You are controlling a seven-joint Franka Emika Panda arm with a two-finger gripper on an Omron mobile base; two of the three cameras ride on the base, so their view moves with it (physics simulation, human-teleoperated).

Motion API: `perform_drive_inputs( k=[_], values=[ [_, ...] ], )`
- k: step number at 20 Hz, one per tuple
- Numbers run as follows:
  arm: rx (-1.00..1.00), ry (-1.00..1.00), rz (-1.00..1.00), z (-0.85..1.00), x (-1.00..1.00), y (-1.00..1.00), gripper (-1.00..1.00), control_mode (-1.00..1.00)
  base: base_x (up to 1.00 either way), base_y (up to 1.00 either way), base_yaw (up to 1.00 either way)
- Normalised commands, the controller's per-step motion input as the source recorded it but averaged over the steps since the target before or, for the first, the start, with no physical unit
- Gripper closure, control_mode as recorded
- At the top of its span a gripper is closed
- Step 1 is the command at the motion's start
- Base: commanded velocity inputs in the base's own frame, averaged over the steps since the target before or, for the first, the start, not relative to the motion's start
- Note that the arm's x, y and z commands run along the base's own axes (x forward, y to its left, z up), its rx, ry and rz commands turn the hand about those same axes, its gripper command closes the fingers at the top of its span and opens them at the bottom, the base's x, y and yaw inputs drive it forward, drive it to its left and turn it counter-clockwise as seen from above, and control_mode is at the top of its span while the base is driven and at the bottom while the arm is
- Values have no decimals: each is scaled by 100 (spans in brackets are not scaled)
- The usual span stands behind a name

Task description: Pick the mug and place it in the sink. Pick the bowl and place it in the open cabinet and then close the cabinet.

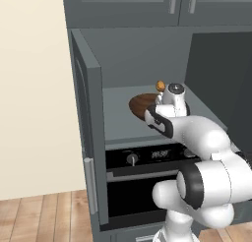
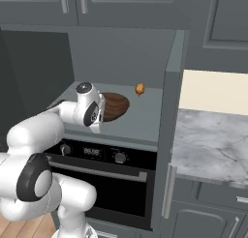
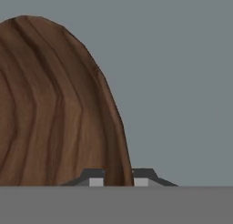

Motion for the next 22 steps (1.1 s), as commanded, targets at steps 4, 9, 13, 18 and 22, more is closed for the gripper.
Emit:
perform_drive_inputs(
  k=[4, 9, 13, 18, 22],
  values=[
    [2, 0, 2, 6, -5, 0, -100, -100, 0, 0, 0],
    [5, 0, 7, 21, -35, -1, -100, -100, 0, 0, 0],
    [0, -3, 5, 0, -49, 0, -100, -100, 0, 0, 0],
    [0, -5, 4, 0, -49, 0, -100, -100, 0, 0, 0],
    [0, -9, 0, 18, -35, 0, -100, -100, 0, 0, 0]
  ],
)
